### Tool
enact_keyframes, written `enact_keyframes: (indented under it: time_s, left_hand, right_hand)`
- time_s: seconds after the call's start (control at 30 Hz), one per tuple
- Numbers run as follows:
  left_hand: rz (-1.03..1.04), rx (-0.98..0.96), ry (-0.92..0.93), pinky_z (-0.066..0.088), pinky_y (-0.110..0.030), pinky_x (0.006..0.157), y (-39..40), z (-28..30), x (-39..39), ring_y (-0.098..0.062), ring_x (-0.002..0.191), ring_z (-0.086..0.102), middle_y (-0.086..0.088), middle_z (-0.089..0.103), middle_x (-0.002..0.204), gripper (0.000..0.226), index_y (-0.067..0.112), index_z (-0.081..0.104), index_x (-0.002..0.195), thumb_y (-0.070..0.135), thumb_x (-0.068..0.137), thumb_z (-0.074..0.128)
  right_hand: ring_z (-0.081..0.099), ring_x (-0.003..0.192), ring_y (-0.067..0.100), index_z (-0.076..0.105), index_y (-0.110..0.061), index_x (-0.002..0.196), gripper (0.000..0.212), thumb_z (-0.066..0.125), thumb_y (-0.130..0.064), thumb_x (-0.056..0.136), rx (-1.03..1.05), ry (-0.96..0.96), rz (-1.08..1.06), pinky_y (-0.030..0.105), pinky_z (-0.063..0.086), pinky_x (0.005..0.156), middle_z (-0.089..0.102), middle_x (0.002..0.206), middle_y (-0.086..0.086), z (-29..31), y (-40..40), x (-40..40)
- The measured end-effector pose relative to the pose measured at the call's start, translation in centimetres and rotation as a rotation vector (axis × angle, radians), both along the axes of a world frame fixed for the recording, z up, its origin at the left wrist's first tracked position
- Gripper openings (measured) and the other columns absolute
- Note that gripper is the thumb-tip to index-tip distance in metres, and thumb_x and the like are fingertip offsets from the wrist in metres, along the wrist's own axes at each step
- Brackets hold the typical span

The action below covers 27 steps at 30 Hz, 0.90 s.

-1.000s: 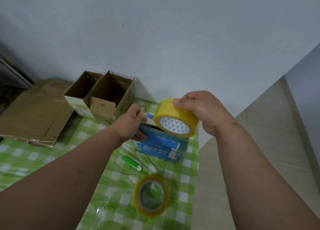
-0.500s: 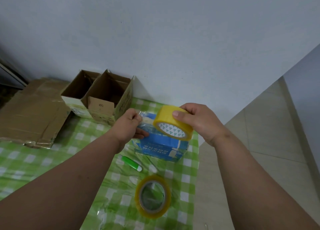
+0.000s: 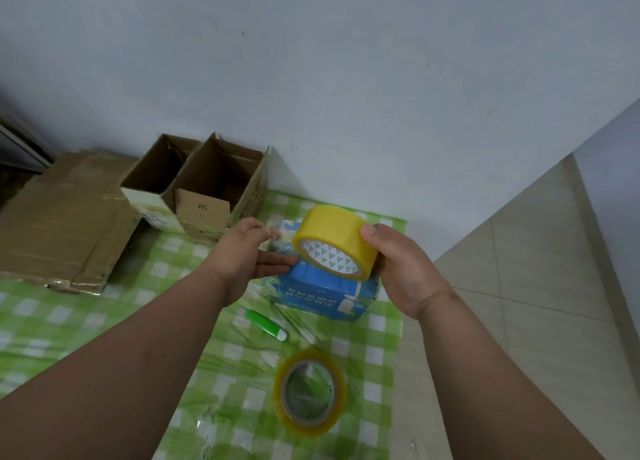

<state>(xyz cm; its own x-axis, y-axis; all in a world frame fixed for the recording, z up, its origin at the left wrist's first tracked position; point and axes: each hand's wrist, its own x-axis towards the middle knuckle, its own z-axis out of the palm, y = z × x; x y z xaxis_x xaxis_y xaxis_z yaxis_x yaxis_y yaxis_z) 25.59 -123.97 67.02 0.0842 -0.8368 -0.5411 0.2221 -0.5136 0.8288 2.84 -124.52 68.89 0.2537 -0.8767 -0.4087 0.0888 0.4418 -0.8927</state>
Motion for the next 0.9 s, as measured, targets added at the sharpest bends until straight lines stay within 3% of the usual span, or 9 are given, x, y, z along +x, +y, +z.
enact_keyframes:
  time_s: [0.1,0.2,0.3,0.37,0.5,0.57,0.67,0.9]
  left_hand:
    - [-0.043,0.004,-0.038,0.059,-0.031,0.055,-0.1,0.0,0.5,-0.028,0.07,0.074,-0.019,0.067,0.1,0.012,0.007,0.05,0.096,0.013,0.104,0.042]
    - [-0.069,0.021,-0.046,0.058,-0.029,0.055,-0.3,-0.2,0.8,-0.026,0.07,0.074,-0.022,0.066,0.101,0.014,0.003,0.049,0.104,0.014,0.105,0.04]
    - [-0.041,0.044,-0.009,0.059,-0.031,0.055,-0.6,-0.4,1.4,-0.026,0.069,0.074,-0.024,0.069,0.087,0.015,0.004,0.049,0.102,0.014,0.106,0.038]
    - [-0.015,0.059,0.021,0.061,-0.034,0.059,-0.7,-0.6,2.0,-0.028,0.07,0.074,-0.026,0.07,0.08,0.015,0.004,0.049,0.1,0.013,0.106,0.038]
    - [0.015,0.072,0.058,0.061,-0.036,0.057,-0.9,-0.8,2.9,-0.033,0.07,0.074,-0.028,0.069,0.085,0.014,0.003,0.049,0.099,0.009,0.105,0.038]
    - [0.028,0.076,0.071,0.06,-0.036,0.054,-1.0,-0.9,3.1,-0.035,0.07,0.073,-0.029,0.064,0.095,0.013,0.002,0.049,0.1,0.007,0.104,0.038]
    - [0.011,0.08,0.044,0.059,-0.036,0.052,-1.3,-1.1,3.3,-0.035,0.067,0.073,-0.028,0.061,0.097,0.015,0.001,0.05,0.097,0.007,0.104,0.038]
    - [0.004,0.131,-0.026,0.057,-0.033,0.048,-1.8,-1.9,3.3,-0.028,0.056,0.07,-0.021,0.057,0.089,0.015,0.001,0.049,0.096,0.008,0.105,0.039]
  right_hand:
    - [0.06,0.085,0.029,0.064,-0.011,0.093,0.058,0.073,-0.061,0.066,-0.05,0.067,0.002,0.045,0.048,0.081,0.061,0.09,0.017,-0.3,-0.1,0.3]
    - [0.068,0.088,0.029,0.071,-0.017,0.09,0.054,0.073,-0.065,0.066,-0.062,0.078,-0.028,0.048,0.054,0.087,0.07,0.098,0.019,-0.5,-0.3,0.2]
    - [0.066,0.09,0.034,0.064,-0.003,0.093,0.068,0.075,-0.065,0.066,-0.077,0.085,-0.066,0.059,0.049,0.093,0.066,0.101,0.028,-0.5,-0.4,-0.3]
    - [0.063,0.088,0.035,0.063,-0.001,0.094,0.066,0.077,-0.059,0.066,-0.059,0.036,-0.106,0.061,0.046,0.094,0.062,0.095,0.026,-0.3,-0.4,-0.5]
    - [0.057,0.098,0.038,0.058,0.011,0.104,0.056,0.074,-0.034,0.076,0.007,-0.063,-0.121,0.057,0.044,0.095,0.057,0.102,0.024,-0.4,-0.5,-0.5]
    - [0.052,0.096,0.035,0.056,0.002,0.097,0.037,0.068,-0.025,0.075,0.028,-0.072,-0.095,0.051,0.042,0.088,0.051,0.099,0.021,-0.2,-0.7,-0.5]
    - [0.048,0.094,0.033,0.051,-0.004,0.107,0.042,0.061,-0.029,0.075,0.027,-0.047,-0.047,0.046,0.035,0.085,0.047,0.1,0.02,-0.4,-0.7,-0.6]
    - [0.055,0.088,0.029,0.055,-0.006,0.101,0.038,0.066,-0.035,0.079,-0.003,-0.035,-0.016,0.045,0.043,0.083,0.054,0.093,0.017,-1.0,-0.7,-0.7]
